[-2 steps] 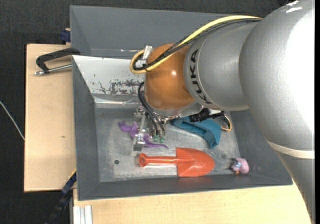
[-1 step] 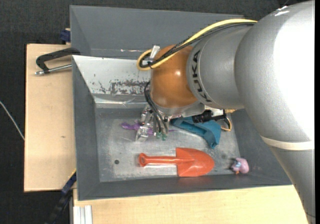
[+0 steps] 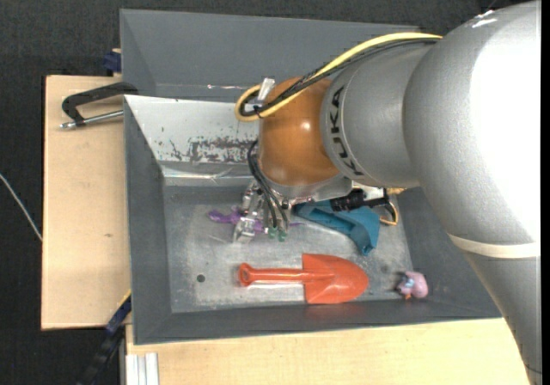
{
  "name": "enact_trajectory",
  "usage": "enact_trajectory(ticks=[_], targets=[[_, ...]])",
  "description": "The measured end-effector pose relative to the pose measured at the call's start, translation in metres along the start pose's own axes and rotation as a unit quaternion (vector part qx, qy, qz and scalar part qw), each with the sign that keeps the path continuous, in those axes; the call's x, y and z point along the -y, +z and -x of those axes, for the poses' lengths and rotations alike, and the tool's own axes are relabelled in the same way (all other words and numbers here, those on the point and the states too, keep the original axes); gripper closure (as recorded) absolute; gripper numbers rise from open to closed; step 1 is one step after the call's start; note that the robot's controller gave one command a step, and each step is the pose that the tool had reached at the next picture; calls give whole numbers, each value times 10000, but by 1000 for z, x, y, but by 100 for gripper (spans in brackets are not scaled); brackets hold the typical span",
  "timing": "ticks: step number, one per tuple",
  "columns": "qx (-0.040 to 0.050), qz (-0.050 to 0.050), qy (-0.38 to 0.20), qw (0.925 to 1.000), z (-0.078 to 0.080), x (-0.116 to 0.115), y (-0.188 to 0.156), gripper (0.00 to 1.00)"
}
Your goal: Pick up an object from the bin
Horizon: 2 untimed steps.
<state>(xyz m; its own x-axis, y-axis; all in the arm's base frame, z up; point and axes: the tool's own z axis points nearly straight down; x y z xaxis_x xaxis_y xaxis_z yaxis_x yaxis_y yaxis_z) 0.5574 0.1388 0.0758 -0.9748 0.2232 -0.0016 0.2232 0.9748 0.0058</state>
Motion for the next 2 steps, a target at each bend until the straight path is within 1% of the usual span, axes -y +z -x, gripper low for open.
enact_trajectory(ticks=[1,2], targets=[[30,17,-138,9999,-3,1,-1,100],[5,-13,-265,9996,-23,-14,-129,100]])
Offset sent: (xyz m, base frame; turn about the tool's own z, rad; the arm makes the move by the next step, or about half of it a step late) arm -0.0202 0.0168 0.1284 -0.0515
